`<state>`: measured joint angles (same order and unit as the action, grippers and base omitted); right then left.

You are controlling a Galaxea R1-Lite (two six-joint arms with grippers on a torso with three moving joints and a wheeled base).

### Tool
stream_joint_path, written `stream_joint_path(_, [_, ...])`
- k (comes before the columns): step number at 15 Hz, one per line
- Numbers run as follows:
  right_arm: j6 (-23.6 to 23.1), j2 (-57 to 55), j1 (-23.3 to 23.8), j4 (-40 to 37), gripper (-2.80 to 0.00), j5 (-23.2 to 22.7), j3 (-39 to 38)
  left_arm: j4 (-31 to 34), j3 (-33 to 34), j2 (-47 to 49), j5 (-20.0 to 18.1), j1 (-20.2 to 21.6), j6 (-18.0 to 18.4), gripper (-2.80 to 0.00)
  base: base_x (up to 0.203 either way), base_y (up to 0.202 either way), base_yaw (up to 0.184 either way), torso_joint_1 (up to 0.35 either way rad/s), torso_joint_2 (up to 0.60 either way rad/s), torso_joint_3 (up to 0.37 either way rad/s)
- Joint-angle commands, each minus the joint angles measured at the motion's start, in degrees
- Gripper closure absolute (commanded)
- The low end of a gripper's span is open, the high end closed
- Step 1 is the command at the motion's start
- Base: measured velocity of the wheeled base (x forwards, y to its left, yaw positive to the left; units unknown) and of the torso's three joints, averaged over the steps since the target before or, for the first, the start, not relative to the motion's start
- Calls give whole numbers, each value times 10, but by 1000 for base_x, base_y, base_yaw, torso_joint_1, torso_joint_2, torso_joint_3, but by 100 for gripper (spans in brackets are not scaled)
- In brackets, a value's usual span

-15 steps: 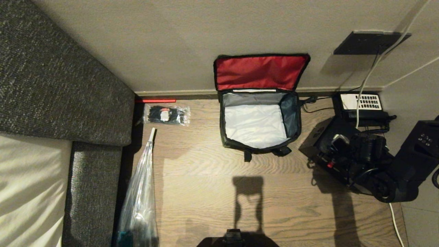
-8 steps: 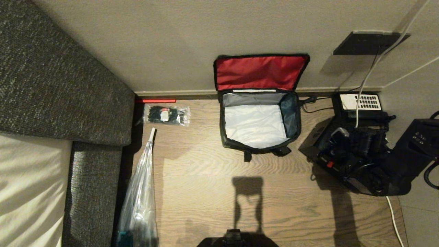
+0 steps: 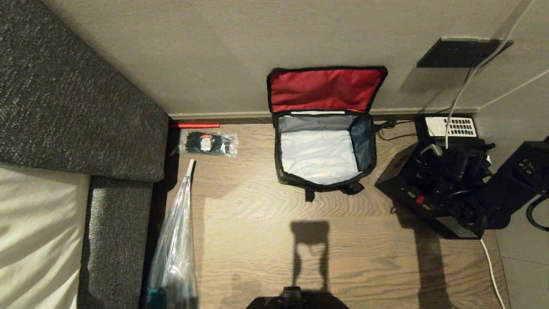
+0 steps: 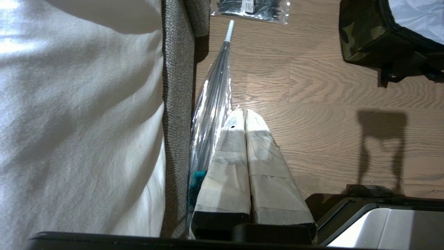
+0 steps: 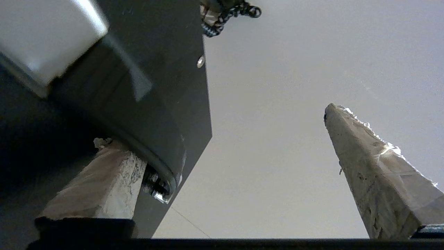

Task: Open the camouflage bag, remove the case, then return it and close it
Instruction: Grip the handle again

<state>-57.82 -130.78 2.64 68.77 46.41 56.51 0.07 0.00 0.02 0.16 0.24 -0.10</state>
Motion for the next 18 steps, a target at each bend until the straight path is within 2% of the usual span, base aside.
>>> stream_joint_path(1, [-7,3,8,-1,-280,4,11,0,1,-1,0,1,0,0,0,0,0,0,0,0])
stream_joint_path(9, [-9,-25,48,-62,-280,4,88,0,1,-1,0,0,0,0,0,0,0,0,0,0])
stream_joint_path(11, [-24,-25,60,-87,-280,2,89,0,2,-1,0,0,0,0,0,0,0,0,0,0])
stream_joint_path(16, [-31,-29,70,-84,-280,-4,87,0,2,-1,0,0,0,0,0,0,0,0,0,0])
stream_joint_path(17, [-31,-27,70,-85,0,-9,83,0,2,-1,0,0,0,0,0,0,0,0,0,0])
stream_joint_path(18, [-29,-24,70,-84,0,-20,72,0,2,-1,0,1,0,0,0,0,0,0,0,0])
